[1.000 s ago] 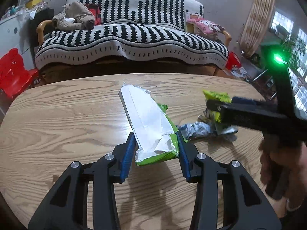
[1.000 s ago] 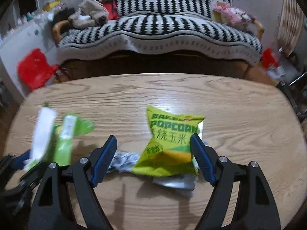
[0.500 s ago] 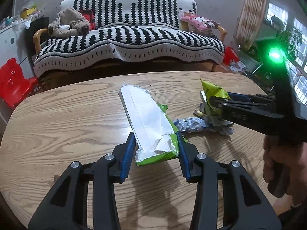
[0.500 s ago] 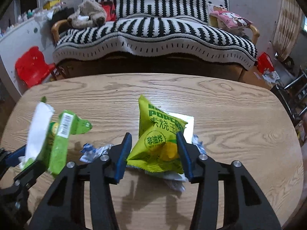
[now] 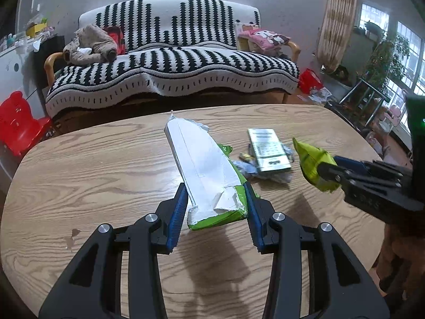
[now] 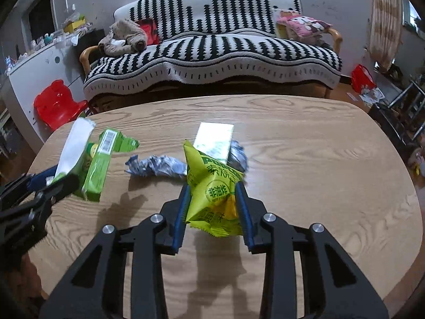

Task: Collect trash
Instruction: 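Grasp the white-green snack bag with the left tool while the right tool grasps the yellow popcorn bag, then carry both snack bags over the bin and open both tools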

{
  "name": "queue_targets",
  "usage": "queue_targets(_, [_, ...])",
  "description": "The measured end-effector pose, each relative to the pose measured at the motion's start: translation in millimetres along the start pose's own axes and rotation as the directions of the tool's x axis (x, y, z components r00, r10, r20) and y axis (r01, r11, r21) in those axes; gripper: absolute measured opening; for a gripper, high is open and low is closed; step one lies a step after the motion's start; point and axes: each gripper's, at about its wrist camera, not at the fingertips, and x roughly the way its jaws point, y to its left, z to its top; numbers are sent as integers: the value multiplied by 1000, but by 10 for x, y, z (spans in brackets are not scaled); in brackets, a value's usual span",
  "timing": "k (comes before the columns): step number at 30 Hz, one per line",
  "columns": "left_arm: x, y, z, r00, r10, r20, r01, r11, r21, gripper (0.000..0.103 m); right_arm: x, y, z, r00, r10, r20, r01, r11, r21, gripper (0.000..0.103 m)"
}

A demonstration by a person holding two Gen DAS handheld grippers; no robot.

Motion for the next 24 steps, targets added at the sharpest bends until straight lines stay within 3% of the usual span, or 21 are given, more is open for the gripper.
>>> queue_targets(1, [-10, -40, 1, 1000, -7, 1, 7, 1000, 3, 41, -65, -47, -38, 1000, -2, 5, 2, 1000, 8, 27])
queue_targets(10, [-49, -634, 37, 995, -100, 3, 99, 993, 60, 41, -490, -582, -381, 1000, -2, -1, 2, 995, 95, 19])
queue_targets(24, [76, -1970, -58, 966, -252, -62, 259, 940, 222, 41, -799, -1661, -911, 998, -47, -45, 57, 965, 256, 14])
